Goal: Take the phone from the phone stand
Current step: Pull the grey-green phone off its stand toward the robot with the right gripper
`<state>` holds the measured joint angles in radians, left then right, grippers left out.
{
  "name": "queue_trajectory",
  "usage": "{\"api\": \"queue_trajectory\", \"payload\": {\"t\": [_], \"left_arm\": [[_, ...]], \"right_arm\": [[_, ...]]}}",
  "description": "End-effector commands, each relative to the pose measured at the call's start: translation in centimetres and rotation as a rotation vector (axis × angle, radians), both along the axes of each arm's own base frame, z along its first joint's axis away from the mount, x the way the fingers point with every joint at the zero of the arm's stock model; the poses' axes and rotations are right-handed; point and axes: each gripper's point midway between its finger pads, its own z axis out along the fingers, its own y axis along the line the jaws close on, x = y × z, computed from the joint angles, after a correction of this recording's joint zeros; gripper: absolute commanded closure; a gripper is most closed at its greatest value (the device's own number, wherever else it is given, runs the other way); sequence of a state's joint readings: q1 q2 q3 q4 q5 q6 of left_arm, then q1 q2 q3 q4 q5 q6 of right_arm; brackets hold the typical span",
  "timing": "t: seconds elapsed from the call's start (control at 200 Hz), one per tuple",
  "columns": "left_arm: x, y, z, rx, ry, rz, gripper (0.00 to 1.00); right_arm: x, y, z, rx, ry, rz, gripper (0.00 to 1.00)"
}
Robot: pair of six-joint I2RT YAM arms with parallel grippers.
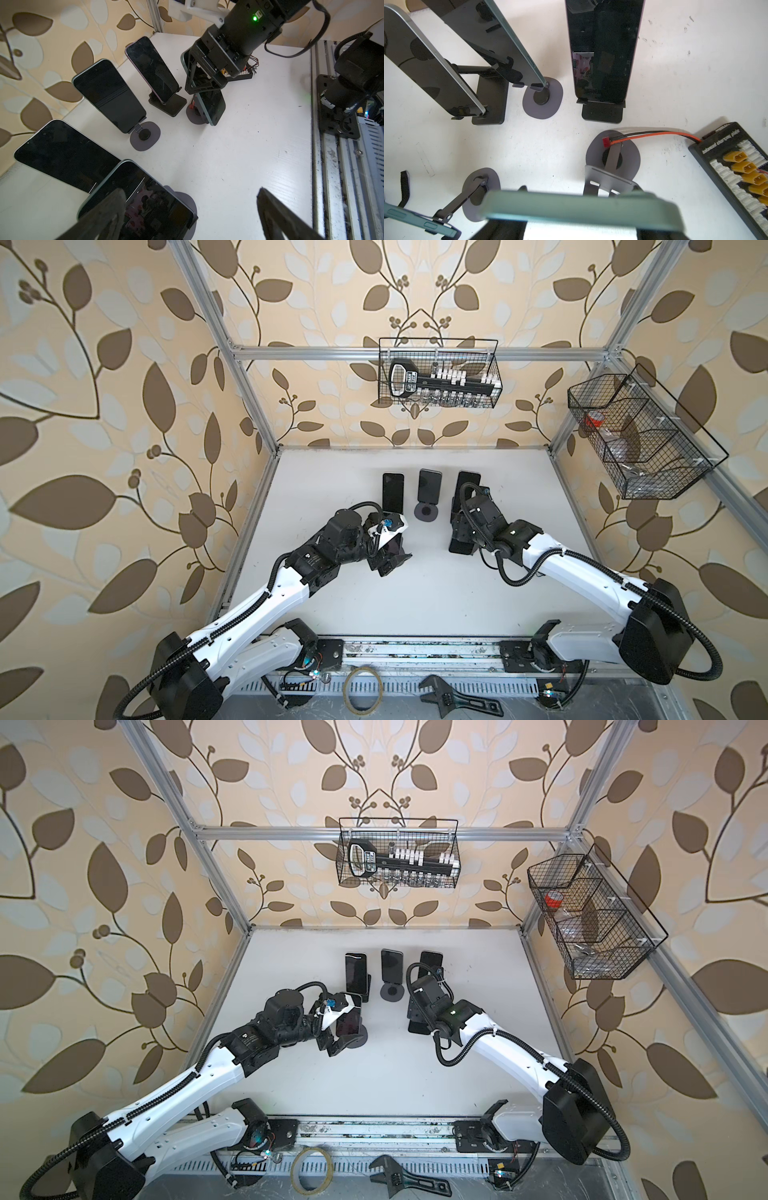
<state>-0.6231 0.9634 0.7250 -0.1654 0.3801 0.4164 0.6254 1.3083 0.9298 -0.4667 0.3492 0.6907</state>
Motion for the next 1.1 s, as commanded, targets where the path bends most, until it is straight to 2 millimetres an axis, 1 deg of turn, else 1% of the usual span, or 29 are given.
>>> {"api": "queue_trajectory", "payload": {"t": [0.0,0.395,0.555,0.895,1.095], "left_arm": [[0.1,-0.4,0.9,-0.010,-0.024,-0.012,0.02],[-0.1,-0.6,1.0,-0.016,-0.021,-0.019,0.02],[-0.1,-0.6,1.1,-0.015,-0.025,-0.017,0.02],[-0.1,-0.6,1.0,-0.011,-0.023,-0.019,0.02],[-0.1,-0.7,0.7,-0.003,-0.015,-0.021,0.02]], "right_arm": [[0.0,0.2,0.7,0.034,-0.025,0.009,0.36],[-0.5,0.9,0.1,0.052,0.011,0.044,0.36],[-0.9,1.6,-0.2,0.079,0.035,0.074,0.36],[-2.1,1.2,-0.8,0.079,0.065,0.083,0.36],[-2.6,1.7,-1.1,0.106,0.092,0.107,0.36]]}}
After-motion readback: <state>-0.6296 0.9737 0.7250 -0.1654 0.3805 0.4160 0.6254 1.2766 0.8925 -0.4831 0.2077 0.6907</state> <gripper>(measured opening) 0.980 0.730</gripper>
